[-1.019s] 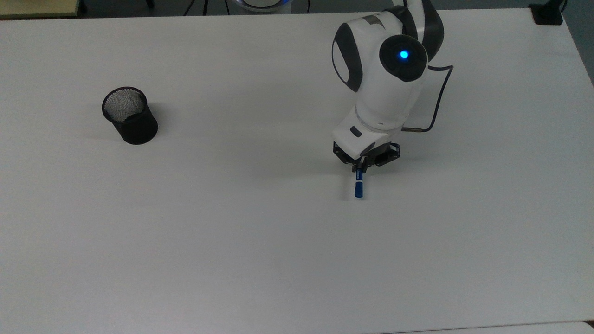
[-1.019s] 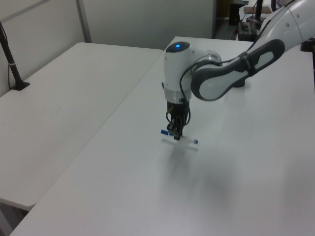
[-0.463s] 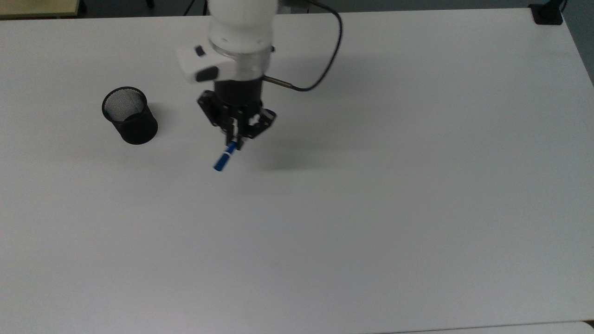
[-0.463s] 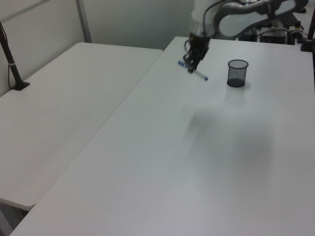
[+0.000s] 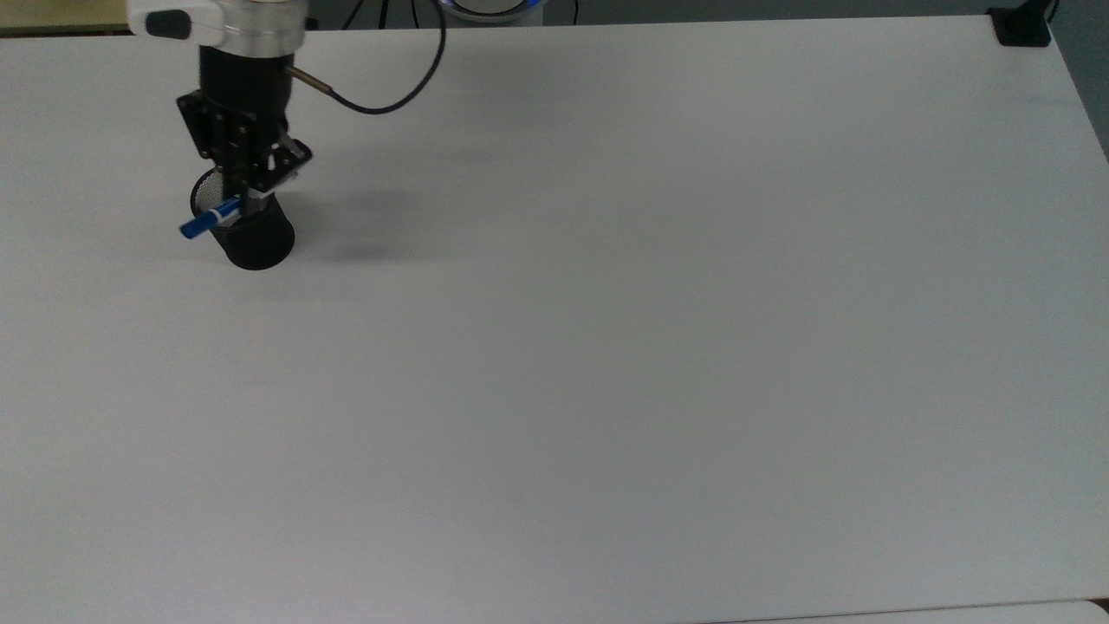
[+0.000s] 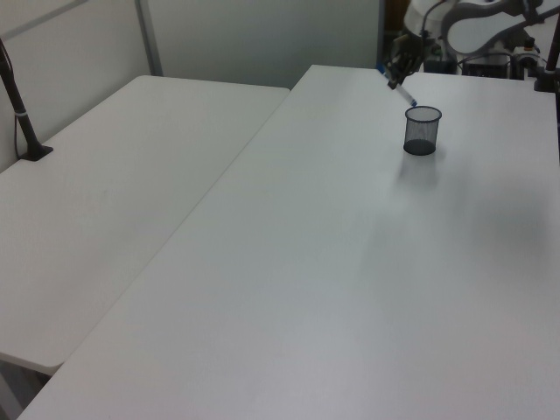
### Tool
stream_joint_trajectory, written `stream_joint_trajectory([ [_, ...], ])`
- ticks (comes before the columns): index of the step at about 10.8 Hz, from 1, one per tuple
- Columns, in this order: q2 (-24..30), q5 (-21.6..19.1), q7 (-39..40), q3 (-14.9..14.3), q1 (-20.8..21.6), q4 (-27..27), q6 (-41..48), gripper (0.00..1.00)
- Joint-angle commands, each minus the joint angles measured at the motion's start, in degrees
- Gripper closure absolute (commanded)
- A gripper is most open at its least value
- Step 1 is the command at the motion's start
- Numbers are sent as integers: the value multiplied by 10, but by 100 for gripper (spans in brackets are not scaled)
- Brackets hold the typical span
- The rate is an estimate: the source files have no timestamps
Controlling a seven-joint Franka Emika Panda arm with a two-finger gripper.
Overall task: Insert the marker
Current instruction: 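Lift the marker and carry it over the black mesh cup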
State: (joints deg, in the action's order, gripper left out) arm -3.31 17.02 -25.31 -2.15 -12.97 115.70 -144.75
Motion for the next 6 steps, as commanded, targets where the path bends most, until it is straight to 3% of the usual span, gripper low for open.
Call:
stream_joint_trajectory([
  [1,23,42,-10,8,-75,51,-85,100],
  [4,18,64,-9,8,-83,54,-95,98],
  [6,20,65,-11,8,-81,91,-146,98],
])
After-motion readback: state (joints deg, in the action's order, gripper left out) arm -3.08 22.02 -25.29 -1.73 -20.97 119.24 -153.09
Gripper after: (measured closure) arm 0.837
